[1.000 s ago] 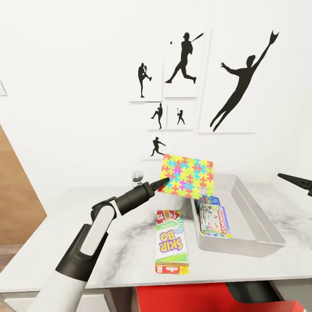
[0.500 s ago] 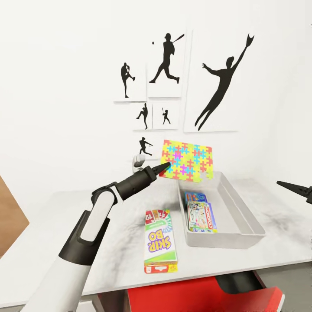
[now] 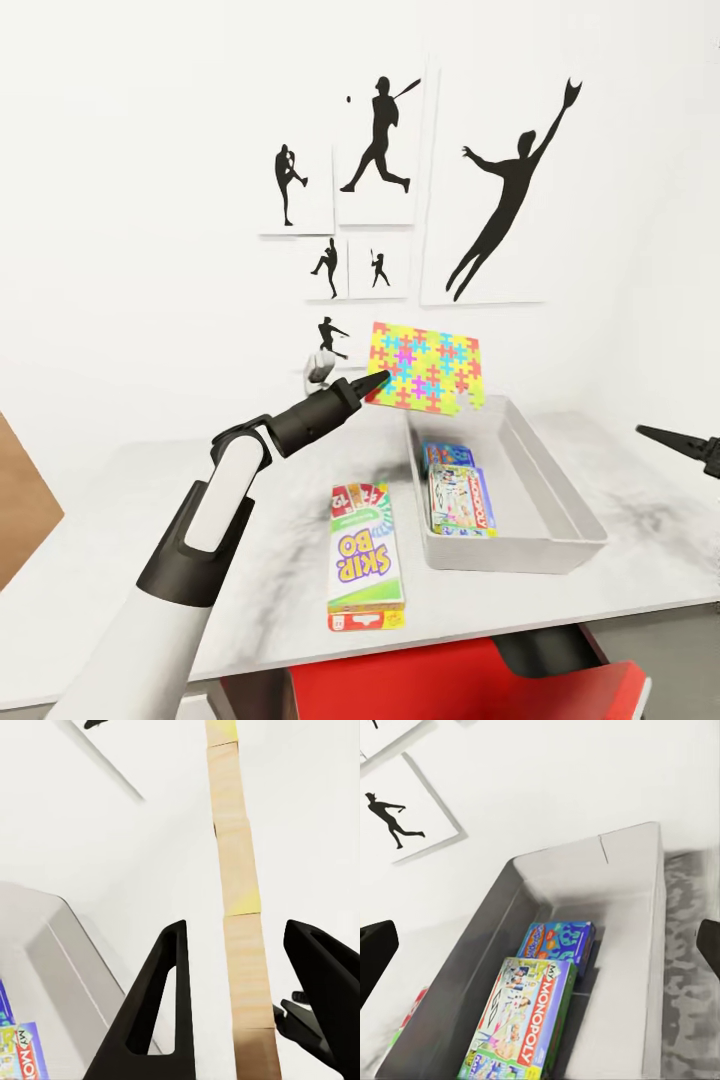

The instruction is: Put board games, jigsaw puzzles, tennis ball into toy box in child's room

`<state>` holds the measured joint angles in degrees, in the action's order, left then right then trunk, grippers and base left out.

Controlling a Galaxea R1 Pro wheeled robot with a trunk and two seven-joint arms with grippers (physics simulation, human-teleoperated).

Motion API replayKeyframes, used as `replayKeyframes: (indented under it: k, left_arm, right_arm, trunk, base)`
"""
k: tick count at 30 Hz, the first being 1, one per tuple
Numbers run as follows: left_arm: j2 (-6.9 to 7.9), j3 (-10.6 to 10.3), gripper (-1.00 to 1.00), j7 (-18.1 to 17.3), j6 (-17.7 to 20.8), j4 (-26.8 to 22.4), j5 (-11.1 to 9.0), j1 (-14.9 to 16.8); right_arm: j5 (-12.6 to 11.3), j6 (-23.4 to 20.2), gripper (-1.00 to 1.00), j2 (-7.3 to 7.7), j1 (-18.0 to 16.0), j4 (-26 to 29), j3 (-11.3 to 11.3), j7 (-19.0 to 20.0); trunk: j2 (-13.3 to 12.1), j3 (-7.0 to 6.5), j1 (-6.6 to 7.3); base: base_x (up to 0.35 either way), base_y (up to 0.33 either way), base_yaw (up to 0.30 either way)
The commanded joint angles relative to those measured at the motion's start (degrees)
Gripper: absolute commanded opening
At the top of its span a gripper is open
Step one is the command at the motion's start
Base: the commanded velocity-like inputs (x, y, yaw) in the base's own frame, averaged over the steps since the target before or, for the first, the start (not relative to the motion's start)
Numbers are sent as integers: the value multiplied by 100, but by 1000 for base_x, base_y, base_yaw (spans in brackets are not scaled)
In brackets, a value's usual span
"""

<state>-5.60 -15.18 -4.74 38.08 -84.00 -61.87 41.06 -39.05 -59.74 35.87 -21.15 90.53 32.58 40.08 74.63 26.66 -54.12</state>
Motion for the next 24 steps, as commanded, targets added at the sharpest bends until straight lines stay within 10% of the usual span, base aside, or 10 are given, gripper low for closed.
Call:
replayKeyframes:
  k: [1,24]
  left_arm:
    - [-1,8,-100,-3,25,0,-3,5]
    - [19,23,-100,35,32,-5,11,17]
  right_arm:
    - [65,-26,100,-7,-6,8,8,40]
    - [213,-26,100,-87,-3,58,11,44]
  trunk:
    - [4,6,0]
    - [4,6,0]
  base:
    - [0,-119,-2]
    - [1,-59,0]
